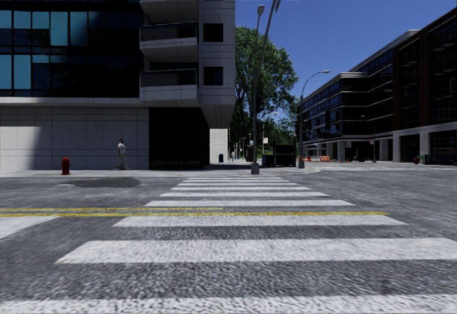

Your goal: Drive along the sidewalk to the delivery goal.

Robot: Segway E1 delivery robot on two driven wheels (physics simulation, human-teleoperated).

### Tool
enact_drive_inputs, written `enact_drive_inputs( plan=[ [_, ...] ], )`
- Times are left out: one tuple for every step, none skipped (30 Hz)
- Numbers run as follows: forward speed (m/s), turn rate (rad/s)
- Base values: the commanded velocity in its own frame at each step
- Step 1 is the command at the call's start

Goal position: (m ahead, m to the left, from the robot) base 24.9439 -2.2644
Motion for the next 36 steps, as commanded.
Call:
enact_drive_inputs(
  plan=[
    [2.0,0.0],
    [2.0,0.0],
    [2.0,0.0],
    [2.0,0.0],
    [2.0,0.0],
    [2.0,0.0],
    [2.0,0.0],
    [2.0,0.0],
    [2.0,0.0],
    [2.0,0.0],
    [2.0,0.0],
    [2.0,0.0],
    [2.0,0.0],
    [2.0,0.0],
    [2.0,0.0],
    [2.0,0.0],
    [2.0,0.0],
    [2.0,0.0],
    [2.0,0.0],
    [2.0,0.0],
    [2.0,0.0],
    [2.0,0.0],
    [2.0,0.0],
    [2.0,0.0],
    [2.0,0.0],
    [2.0,0.0],
    [2.0,0.0],
    [2.0,0.0],
    [2.0,0.0],
    [2.0,0.0],
    [2.0,0.0],
    [2.0,0.0],
    [2.0,0.0],
    [2.0,0.0],
    [2.0,0.0],
    [2.0,0.0]
  ],
)
